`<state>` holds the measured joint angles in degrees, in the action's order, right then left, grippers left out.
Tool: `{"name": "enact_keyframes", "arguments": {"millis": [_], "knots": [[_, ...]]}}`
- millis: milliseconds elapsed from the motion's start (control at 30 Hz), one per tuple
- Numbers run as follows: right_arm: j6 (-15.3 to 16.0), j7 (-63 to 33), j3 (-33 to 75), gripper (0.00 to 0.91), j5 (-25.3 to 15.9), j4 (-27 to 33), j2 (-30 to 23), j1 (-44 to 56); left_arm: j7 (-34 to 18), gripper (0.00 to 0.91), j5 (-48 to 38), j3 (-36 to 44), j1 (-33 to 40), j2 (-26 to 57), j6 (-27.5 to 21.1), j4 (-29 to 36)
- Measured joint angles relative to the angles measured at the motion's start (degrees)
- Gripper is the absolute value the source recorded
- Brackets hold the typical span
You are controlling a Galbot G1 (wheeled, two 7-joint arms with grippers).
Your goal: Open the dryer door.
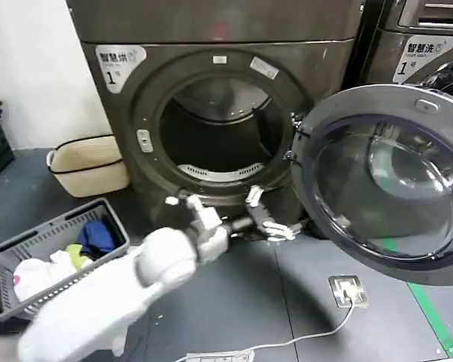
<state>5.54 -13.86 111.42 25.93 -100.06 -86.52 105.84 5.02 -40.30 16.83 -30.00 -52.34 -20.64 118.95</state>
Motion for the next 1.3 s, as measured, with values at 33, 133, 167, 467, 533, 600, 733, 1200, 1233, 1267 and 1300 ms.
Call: {"name": "enact_keyframes", "arguments": {"millis": [33,133,167,467,533,600,733,1200,1233,1267,1300], "knots": [[0.26,-0.01,-0.24,0.907,0.00,-0.16,0.21,-0.14,-0.67,0.907,-0.22,-2.28,-2.22,1.36,-0.70,1.64],[1.41,-0.09,-1.04,0.907,-0.02,-0.68,0.71,-0.52,-3.49,0.907,-1.67,-10.22,-9.41,5.33,-3.34,5.75],[1.63,-0.16,-1.30,0.907,0.01,-0.74,0.85,-0.63,-5.09,0.907,-2.72,-12.78,-11.82,6.48,-4.29,6.79],[1.24,-0.96,-2.45,0.907,-0.81,1.06,1.86,-0.91,-21.08,0.907,-18.67,-37.12,-29.89,8.92,-14.64,11.92],[0.47,-0.99,-2.43,0.907,-1.07,1.76,2.05,-0.86,-25.00,0.907,-23.42,-42.52,-32.20,9.01,-17.01,11.79],[0.21,-0.99,-2.43,0.907,-1.08,2.35,2.08,-0.71,-28.71,0.907,-27.69,-47.50,-34.16,9.43,-19.02,11.24],[-0.03,-0.87,-2.45,0.907,-0.99,2.79,1.95,-0.57,-33.51,0.907,-34.85,-55.76,-36.96,10.59,-21.60,8.86],[-1.74,-0.10,-2.60,0.907,-0.42,3.57,0.55,0.50,-49.49,0.907,-59.30,-62.06,-34.74,15.21,-21.58,-4.00],[-1.75,-0.03,-2.61,0.907,-0.42,3.37,0.37,0.48,-51.42,0.907,-61.46,-61.73,-34.34,15.68,-21.57,-5.03],[-1.76,0.01,-2.70,0.907,-0.42,3.16,0.22,0.41,-53.27,0.907,-63.24,-61.39,-33.96,16.08,-21.57,-5.84],[-1.76,0.04,-2.88,0.907,-0.42,2.95,0.12,0.35,-55.36,0.907,-65.31,-60.90,-33.53,16.46,-21.56,-6.62]]}}
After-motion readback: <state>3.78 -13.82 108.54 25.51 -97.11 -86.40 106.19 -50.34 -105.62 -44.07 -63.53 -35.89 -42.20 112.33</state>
